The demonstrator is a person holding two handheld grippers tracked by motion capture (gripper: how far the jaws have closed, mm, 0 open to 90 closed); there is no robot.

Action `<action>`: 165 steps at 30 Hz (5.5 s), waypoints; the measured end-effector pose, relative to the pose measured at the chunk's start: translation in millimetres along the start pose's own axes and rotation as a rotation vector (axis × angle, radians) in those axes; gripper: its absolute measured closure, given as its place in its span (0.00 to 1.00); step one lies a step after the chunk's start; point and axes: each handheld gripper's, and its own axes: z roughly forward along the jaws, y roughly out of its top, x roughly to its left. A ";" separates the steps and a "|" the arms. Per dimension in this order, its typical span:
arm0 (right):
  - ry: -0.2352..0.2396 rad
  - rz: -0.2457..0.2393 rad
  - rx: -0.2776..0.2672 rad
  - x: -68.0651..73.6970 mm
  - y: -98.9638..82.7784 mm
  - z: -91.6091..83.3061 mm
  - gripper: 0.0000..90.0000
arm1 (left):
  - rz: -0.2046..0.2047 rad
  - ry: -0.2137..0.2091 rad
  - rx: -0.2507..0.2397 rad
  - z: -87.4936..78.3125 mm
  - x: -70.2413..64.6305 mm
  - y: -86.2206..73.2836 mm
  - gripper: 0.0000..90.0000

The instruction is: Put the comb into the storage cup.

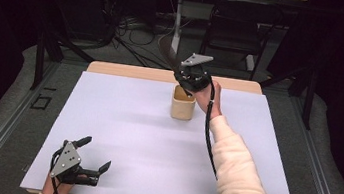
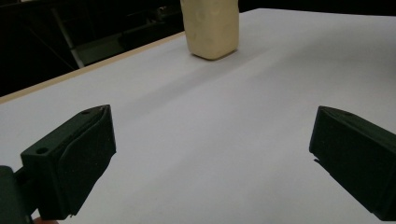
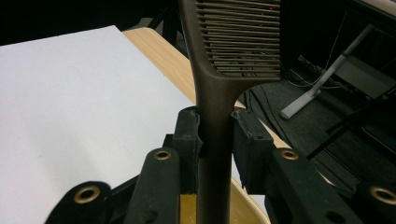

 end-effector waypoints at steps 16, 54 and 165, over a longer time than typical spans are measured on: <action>0.011 0.002 0.026 1.2 -4.6 10.9 0.80 | 0.002 -0.001 -0.001 0.0 -0.1 0.1 0.00; 0.036 0.014 0.079 0.8 -20.4 22.5 0.80 | 0.001 -0.004 -0.002 0.6 -0.2 0.1 0.00; 0.168 0.011 0.173 15.3 -31.6 -34.6 0.02 | 0.010 -0.004 0.001 2.3 -0.5 1.2 0.00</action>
